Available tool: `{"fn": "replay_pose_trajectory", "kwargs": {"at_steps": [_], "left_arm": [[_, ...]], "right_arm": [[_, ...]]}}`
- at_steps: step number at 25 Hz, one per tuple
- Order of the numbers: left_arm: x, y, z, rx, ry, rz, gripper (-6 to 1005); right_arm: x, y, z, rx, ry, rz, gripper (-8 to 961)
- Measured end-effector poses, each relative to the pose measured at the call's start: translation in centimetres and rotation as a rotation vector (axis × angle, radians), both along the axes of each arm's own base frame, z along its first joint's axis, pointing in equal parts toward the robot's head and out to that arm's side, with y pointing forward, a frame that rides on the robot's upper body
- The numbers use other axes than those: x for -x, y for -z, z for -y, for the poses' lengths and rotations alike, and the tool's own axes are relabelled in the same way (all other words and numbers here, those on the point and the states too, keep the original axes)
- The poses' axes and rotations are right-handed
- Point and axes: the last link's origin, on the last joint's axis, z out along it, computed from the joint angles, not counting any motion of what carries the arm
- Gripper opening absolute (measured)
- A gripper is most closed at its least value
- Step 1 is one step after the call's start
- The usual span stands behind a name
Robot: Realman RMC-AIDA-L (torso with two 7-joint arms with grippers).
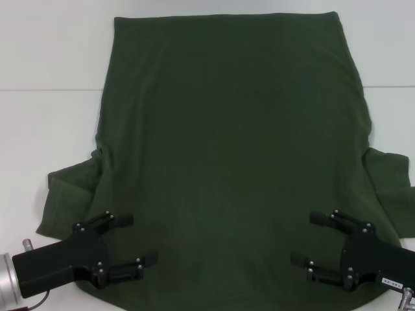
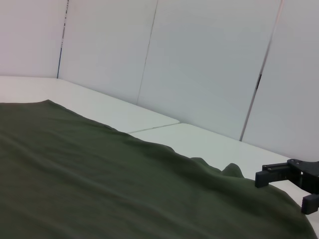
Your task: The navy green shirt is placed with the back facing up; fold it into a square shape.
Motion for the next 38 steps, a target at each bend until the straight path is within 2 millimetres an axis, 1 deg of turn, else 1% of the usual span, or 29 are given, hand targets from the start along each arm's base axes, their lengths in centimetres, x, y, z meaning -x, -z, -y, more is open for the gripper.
{"fn": "replay_pose_trajectory", "kwargs": {"at_steps": [12, 15, 18, 21, 24, 26, 28, 29, 32, 38], "left_arm": [[-0.2, 0.0, -0.2, 0.0, 0.006, 0.001, 944], [-0.1, -0.2, -0.4, -0.009, -0.022, 0.023, 944], [0.3, -1.6, -1.0, -0.023, -0.142, 0.101, 943], [1.2, -4.6, -2.4, 0.018, -0.351, 0.202, 943], [1.7, -7.4, -3.4, 0.053, -0.489, 0.263, 943], [1.9, -8.9, -4.1, 0.063, -0.551, 0.274, 942], [2.3, -9.7, -4.8, 0.07, -0.626, 0.245, 942], [2.7, -10.1, -5.4, 0.07, -0.671, 0.221, 942], [3.5, -10.1, -6.5, 0.064, -0.762, 0.154, 942], [4.2, -9.5, -7.6, 0.045, -0.815, 0.07, 941]], "right_arm": [[0.2, 0.2, 0.0, 0.01, -0.007, -0.004, 900], [0.5, 0.4, -0.1, 0.015, -0.012, -0.008, 900], [0.6, 0.5, -0.2, 0.019, -0.013, -0.012, 899], [0.6, 0.6, -0.2, 0.02, -0.014, -0.01, 899], [0.6, 0.6, -0.2, 0.022, -0.015, -0.008, 899], [0.6, 0.6, -0.2, 0.023, -0.015, -0.007, 899], [0.6, 0.6, -0.2, 0.023, -0.016, -0.007, 900], [0.6, 0.6, -0.2, 0.024, -0.016, -0.006, 900], [0.6, 0.6, -0.2, 0.024, -0.017, -0.006, 900], [0.6, 0.7, -0.1, 0.031, -0.014, -0.013, 900]]}}
